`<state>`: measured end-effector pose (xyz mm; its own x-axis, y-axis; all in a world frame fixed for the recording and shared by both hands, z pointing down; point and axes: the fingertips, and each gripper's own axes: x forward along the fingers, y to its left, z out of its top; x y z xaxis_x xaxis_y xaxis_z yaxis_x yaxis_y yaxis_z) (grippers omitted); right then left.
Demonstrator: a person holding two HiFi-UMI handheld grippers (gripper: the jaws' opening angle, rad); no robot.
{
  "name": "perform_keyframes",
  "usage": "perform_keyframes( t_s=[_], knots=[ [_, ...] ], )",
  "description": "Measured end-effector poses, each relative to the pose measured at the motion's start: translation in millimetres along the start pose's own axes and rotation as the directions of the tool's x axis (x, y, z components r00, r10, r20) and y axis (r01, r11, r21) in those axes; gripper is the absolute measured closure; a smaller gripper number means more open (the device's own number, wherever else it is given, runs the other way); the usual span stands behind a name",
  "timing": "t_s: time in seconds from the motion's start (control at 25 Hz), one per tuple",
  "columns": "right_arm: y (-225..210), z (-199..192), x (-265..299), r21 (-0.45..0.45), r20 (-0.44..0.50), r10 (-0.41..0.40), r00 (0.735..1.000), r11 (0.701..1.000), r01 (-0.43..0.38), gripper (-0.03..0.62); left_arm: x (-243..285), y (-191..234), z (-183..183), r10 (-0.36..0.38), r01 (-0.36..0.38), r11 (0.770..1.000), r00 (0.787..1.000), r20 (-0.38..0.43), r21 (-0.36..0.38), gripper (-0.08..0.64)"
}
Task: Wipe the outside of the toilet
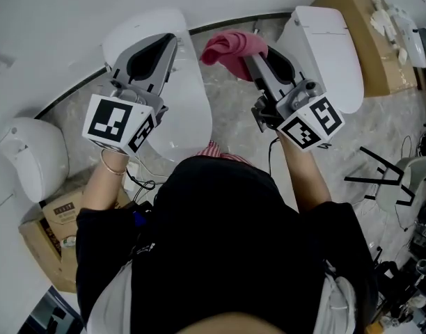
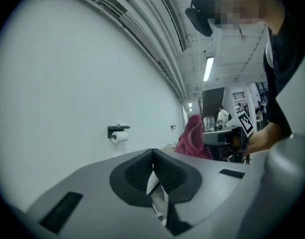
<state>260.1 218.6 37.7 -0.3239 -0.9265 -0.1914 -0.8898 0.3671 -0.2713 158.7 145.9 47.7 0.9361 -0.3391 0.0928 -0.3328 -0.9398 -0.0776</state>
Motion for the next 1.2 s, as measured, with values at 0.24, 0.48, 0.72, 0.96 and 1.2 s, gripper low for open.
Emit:
perform_keyframes(
  t_s=[0.24,0.48,0.72,0.96,1.2],
  knots=[
    [-4,-14,23,0.015,-0.017,0.017,1.0,1.0,-0.017,0.537,8,22,-13,0.012,-0.012,0.999,1.0,-0.001,-0.041,0.551],
    [-43,-21,29,0.048,-0.05,0.051,0.997,0.998,-0.048,0.537,34,31,-19,0.071,-0.071,0.996,0.997,-0.017,-0.052,0.551],
    [-115,-19,44,0.066,-0.071,0.08,0.994,0.995,-0.076,0.537,85,49,-12,0.155,-0.156,0.987,0.988,-0.008,-0.045,0.551],
    [-197,-16,48,0.102,-0.103,0.113,0.988,0.99,-0.103,0.537,154,67,-6,0.226,-0.226,0.974,0.974,-0.01,-0.026,0.551],
    [-260,-27,47,0.162,-0.127,0.143,0.982,0.979,-0.121,0.537,201,80,-8,0.323,-0.324,0.946,0.946,-0.025,-0.001,0.551]
  ],
)
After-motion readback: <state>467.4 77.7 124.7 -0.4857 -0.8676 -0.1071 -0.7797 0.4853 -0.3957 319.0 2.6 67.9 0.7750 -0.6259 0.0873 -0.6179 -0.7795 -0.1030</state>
